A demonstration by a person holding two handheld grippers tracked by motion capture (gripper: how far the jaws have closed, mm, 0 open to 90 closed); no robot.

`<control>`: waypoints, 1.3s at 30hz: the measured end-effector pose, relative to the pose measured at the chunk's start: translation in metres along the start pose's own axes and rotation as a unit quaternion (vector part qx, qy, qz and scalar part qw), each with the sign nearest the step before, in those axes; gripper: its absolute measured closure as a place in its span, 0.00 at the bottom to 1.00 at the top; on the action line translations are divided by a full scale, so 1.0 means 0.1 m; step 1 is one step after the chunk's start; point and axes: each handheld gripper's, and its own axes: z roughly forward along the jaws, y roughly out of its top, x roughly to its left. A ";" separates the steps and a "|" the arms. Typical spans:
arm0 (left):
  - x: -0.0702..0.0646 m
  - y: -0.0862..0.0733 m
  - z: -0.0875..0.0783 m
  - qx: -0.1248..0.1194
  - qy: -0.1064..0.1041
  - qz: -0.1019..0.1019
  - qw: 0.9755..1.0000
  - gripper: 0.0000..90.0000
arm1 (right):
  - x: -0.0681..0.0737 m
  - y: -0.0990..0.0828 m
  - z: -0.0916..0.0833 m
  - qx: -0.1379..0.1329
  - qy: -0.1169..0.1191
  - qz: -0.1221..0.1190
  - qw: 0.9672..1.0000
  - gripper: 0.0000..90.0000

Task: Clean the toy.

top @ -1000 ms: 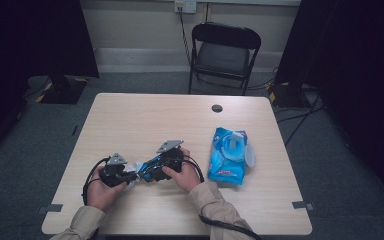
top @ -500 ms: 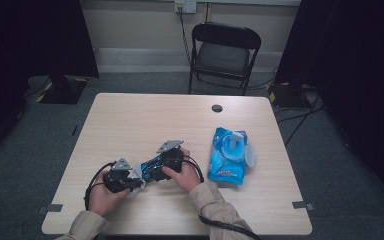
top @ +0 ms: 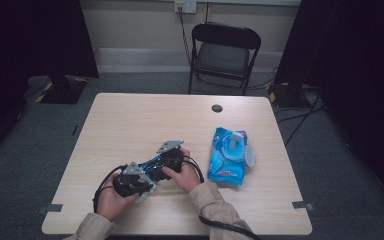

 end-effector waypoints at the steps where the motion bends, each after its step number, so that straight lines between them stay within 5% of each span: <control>1: 0.00 0.00 0.00 0.000 0.000 0.000 1.000 0.96 | 0.00 0.00 0.00 0.000 0.001 0.002 1.000 0.04; 16: -0.17 0.18 -0.11 -0.031 -0.032 0.018 0.999 0.96 | 0.00 0.00 0.00 -0.003 0.001 0.000 1.000 0.04; 26: -0.12 0.22 -0.29 -0.031 -0.032 0.025 0.999 0.96 | 0.00 0.00 0.00 -0.002 0.001 0.002 1.000 0.04; 39: 0.04 0.11 -0.60 -0.051 -0.013 -0.001 0.999 0.96 | 0.00 0.00 0.00 -0.003 0.001 0.001 1.000 0.04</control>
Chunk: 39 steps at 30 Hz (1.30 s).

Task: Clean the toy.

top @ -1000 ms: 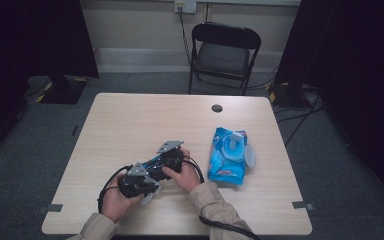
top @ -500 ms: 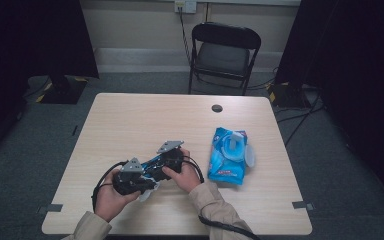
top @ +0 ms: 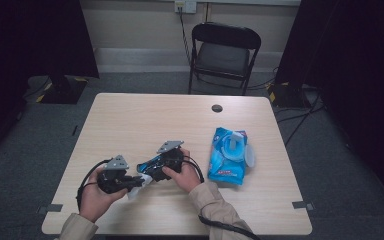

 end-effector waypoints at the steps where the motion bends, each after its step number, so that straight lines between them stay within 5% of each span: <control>1: 0.03 -0.01 -0.04 -0.004 0.005 -0.003 1.000 0.96 | 0.00 0.00 0.00 0.000 0.000 0.000 1.000 0.04; 11: 0.38 -0.06 -0.22 -0.040 0.060 -0.039 0.997 0.96 | 0.00 -0.01 0.00 -0.002 0.000 -0.002 1.000 0.04; 19: 0.67 -0.22 0.05 -0.028 0.098 -0.081 0.991 0.96 | 0.00 -0.01 0.00 -0.001 0.001 -0.001 1.000 0.04; 22: 0.71 -0.26 0.19 -0.027 0.094 -0.093 0.991 0.96 | 0.00 0.00 0.00 0.000 0.001 -0.001 1.000 0.04; 27: 0.70 -0.25 0.38 -0.008 0.091 -0.087 0.992 0.93 | 0.00 -0.01 0.00 -0.002 0.001 -0.001 1.000 0.04; 29: 0.68 -0.24 0.41 -0.012 0.093 -0.082 0.992 0.85 | 0.00 -0.01 0.00 -0.003 0.001 -0.002 1.000 0.04; 31: 0.67 -0.23 0.41 -0.007 0.107 -0.065 0.992 0.72 | 0.00 -0.01 0.00 -0.003 0.001 -0.002 1.000 0.04; 39: 0.71 -0.21 0.27 -0.017 0.132 -0.066 0.989 0.64 | 0.00 -0.01 0.00 -0.001 0.001 -0.001 1.000 0.04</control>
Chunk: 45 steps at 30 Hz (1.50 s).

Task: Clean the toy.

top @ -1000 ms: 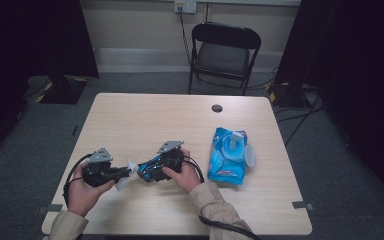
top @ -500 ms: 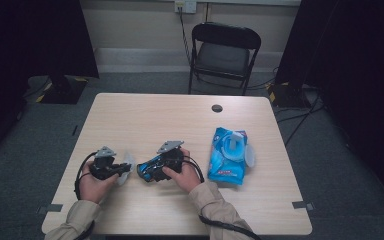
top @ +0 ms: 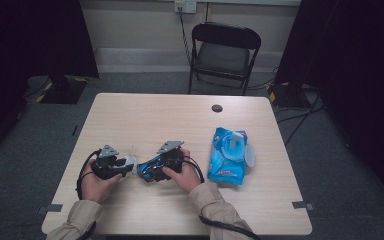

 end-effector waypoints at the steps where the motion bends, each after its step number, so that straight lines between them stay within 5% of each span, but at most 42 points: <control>1: 0.01 -0.01 0.00 0.002 0.004 -0.001 1.000 0.64 | 0.00 0.00 0.00 0.001 0.000 0.000 1.000 0.04; 6: 0.06 -0.09 0.07 0.013 0.010 -0.006 1.000 0.64 | 0.00 0.00 0.00 0.001 0.000 -0.001 1.000 0.04; 9: 0.05 -0.08 0.07 0.019 0.015 0.005 1.000 0.80 | 0.00 0.00 0.00 0.000 0.000 0.000 1.000 0.04; 15: -0.02 -0.06 0.10 0.024 -0.018 -0.003 1.000 0.92 | 0.00 0.00 0.00 0.001 0.000 -0.001 1.000 0.04; 26: -0.23 -0.04 0.11 0.043 -0.050 0.033 0.997 0.94 | 0.00 0.01 0.00 0.003 0.000 0.000 1.000 0.04; 34: -0.30 -0.08 0.05 0.055 -0.068 0.030 0.996 0.95 | 0.00 0.01 0.00 0.003 0.000 0.001 1.000 0.04; 45: -0.50 -0.12 0.02 0.059 -0.086 0.052 0.993 0.95 | 0.00 0.01 0.00 0.002 0.000 0.000 1.000 0.04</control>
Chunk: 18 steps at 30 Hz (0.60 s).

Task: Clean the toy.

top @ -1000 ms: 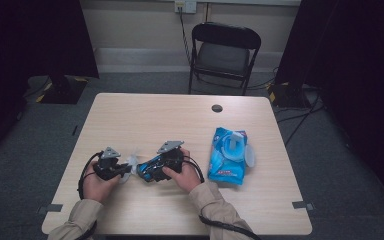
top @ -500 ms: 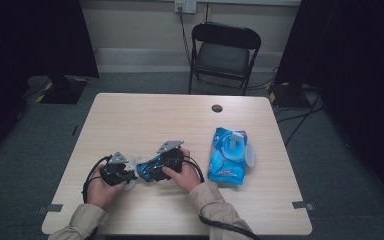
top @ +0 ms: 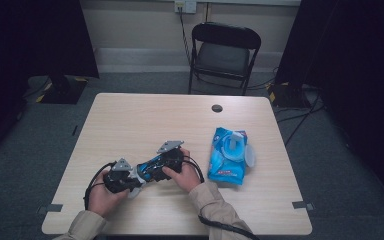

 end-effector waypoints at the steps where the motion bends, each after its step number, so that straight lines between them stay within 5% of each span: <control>1: 0.00 0.00 0.00 0.000 0.000 0.000 1.000 0.95 | 0.00 0.00 0.00 0.000 0.000 0.000 1.000 0.04; 18: -0.30 0.06 0.05 0.013 -0.038 0.033 0.999 0.95 | 0.00 0.00 0.00 -0.001 0.000 -0.002 1.000 0.04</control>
